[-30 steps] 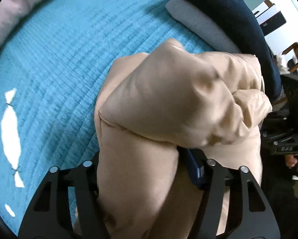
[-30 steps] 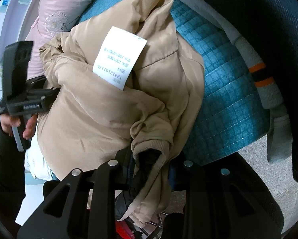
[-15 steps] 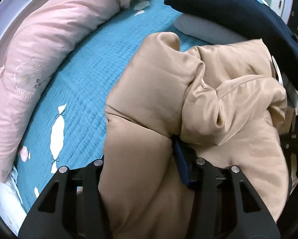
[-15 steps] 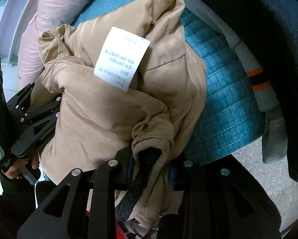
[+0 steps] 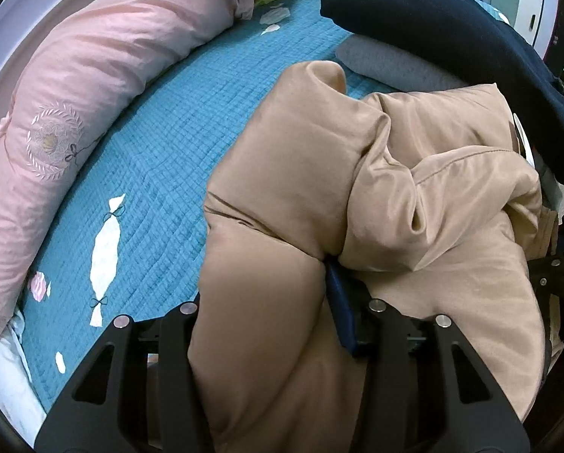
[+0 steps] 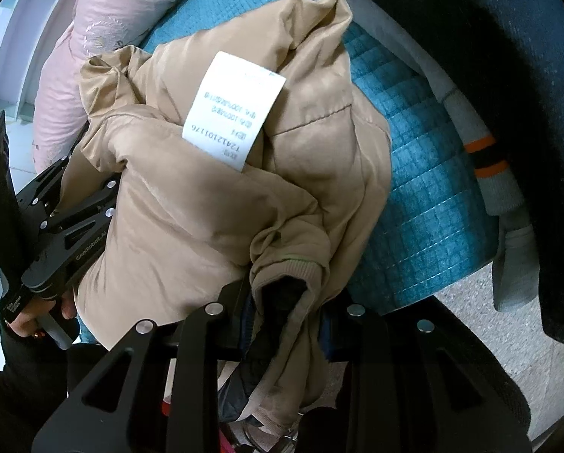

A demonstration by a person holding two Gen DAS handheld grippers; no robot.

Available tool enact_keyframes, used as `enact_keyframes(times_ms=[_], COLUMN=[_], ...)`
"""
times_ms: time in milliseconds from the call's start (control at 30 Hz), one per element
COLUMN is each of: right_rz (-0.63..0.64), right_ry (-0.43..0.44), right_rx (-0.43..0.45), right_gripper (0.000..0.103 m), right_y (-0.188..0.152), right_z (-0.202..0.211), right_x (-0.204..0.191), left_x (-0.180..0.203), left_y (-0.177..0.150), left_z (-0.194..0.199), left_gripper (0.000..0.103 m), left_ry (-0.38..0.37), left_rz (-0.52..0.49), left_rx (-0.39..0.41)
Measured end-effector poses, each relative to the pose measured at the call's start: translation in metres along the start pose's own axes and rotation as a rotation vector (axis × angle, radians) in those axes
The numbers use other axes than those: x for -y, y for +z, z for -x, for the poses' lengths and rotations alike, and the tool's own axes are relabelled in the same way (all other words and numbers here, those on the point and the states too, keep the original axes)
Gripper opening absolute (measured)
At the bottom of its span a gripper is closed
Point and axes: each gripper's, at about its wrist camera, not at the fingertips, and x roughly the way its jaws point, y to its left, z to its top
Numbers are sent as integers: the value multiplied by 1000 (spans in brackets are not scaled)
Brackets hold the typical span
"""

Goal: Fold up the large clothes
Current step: 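Lift the tan jacket with both tools and carry it toward the navy clothes stack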

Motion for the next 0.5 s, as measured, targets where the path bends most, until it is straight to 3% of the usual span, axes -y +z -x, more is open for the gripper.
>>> enact_keyframes(times_ms=[500], right_rz=[33], right_ry=[93], right_rx=[90], right_gripper=[19], right_y=[-31], right_z=[40], right_x=[-5], left_x=[-3], left_y=[-4], left_z=[34], left_gripper=[32], left_ry=[20], left_rz=[28], left_rx=[5])
